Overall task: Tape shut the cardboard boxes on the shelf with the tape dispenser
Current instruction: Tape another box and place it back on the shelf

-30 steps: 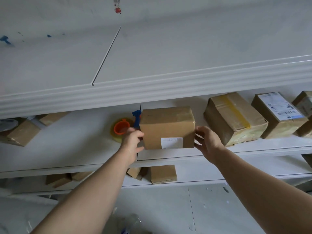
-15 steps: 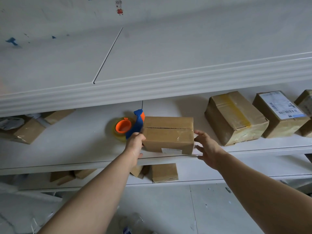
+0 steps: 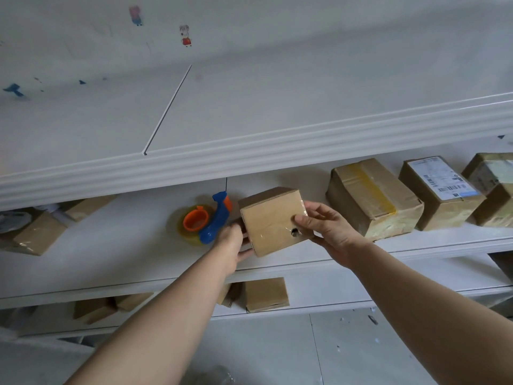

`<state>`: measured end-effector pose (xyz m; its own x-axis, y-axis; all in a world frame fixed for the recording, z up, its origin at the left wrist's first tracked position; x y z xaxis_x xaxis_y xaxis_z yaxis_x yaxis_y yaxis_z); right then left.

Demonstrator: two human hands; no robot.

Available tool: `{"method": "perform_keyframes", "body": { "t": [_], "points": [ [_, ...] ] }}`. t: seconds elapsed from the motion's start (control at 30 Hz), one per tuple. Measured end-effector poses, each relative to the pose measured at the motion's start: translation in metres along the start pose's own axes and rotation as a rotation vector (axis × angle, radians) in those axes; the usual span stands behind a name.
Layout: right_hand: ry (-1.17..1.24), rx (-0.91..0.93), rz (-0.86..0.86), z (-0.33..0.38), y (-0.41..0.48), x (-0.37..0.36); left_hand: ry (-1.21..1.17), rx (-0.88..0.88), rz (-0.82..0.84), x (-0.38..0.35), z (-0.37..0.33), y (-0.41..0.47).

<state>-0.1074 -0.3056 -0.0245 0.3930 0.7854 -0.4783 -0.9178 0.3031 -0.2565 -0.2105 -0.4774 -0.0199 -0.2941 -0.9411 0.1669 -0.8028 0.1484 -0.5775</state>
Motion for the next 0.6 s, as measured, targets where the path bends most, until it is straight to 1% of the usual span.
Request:
{"method": "perform_keyframes", "body": {
  "t": [0.03,0.1,0.2,0.33,0.4,0.53,0.6],
  "points": [
    [-0.021,0.002,-0.009,0.001,-0.001,0.002,-0.051,0.018,0.056,-0.001,-0.001,-0.003],
    [-0.062,-0.004,-0.01,0.0,-0.004,0.006,-0.072,0.046,0.122,-0.002,-0.001,-0.006],
    [-0.082,-0.016,-0.01,-0.001,-0.006,0.005,-0.038,0.051,0.128,0.0,-0.001,-0.007],
    [-0.146,-0.022,-0.029,0.005,-0.008,-0.007,-0.101,0.061,0.162,0.006,-0.004,-0.011],
    [-0.189,-0.01,-0.044,0.012,-0.01,-0.014,-0.068,0.043,0.12,0.01,-0.008,-0.013],
    [-0.255,0.033,-0.109,0.021,-0.006,-0.022,0.099,-0.032,-0.026,0.014,-0.02,-0.017],
    [-0.343,0.036,-0.163,0.02,-0.001,-0.023,0.169,-0.052,-0.037,0.014,-0.024,-0.018]
  ]
}}
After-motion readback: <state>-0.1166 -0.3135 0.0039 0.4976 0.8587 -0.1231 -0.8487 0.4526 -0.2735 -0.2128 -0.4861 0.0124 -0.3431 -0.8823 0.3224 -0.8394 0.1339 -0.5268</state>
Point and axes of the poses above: each hand's wrist, its own y-axis towards the middle knuckle, its own x-axis out of the back of the hand, z = x × y, the point moved 2 cm from there along y, towards the middle knuckle, and after that the axes turned 6 degrees about y, right-handed, at the moved point
